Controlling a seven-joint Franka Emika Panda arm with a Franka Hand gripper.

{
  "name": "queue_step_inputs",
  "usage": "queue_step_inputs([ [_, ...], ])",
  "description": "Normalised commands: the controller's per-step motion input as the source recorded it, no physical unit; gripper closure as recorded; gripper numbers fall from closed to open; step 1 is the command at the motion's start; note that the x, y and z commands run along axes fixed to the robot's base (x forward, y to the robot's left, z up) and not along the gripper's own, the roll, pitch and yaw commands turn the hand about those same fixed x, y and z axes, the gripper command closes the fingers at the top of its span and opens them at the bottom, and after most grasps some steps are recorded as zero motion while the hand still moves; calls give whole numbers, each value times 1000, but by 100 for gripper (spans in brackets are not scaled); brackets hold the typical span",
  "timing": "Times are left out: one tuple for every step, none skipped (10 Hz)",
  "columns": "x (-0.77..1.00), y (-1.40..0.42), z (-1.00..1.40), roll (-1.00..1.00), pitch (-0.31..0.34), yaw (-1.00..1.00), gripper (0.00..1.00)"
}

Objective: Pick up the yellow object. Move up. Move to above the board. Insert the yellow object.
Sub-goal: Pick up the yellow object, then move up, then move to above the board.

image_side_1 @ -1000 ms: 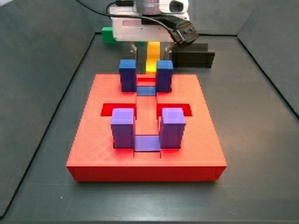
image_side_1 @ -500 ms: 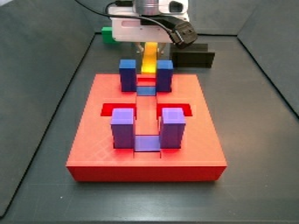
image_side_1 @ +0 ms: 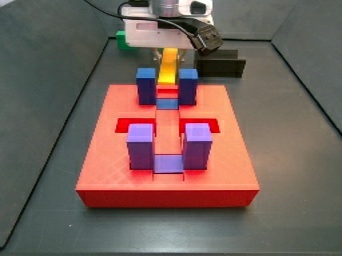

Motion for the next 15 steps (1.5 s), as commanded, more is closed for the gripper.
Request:
queue_step_inputs([
  [0,0,0,0,0,0,100],
  [0,0,0,0,0,0,100],
  [0,0,0,0,0,0,100],
  [0,0,0,0,0,0,100],
  [0,0,0,0,0,0,100],
  [0,0,0,0,0,0,100],
  [0,0,833,0,0,0,100],
  [-45,37,807,-4,19,39,100],
  [-87,32,637,2,29,41,100],
  [-60,11,341,17,-8,22,100],
  [0,0,1400,0,0,0,100],
  [-2,-2,1400,3,50,-9,100],
  [-18,3,1400,24,53,-6,100],
  [13,-3,1400,48,13,1,100],
  [16,-3,1400,49,36,4,100],
])
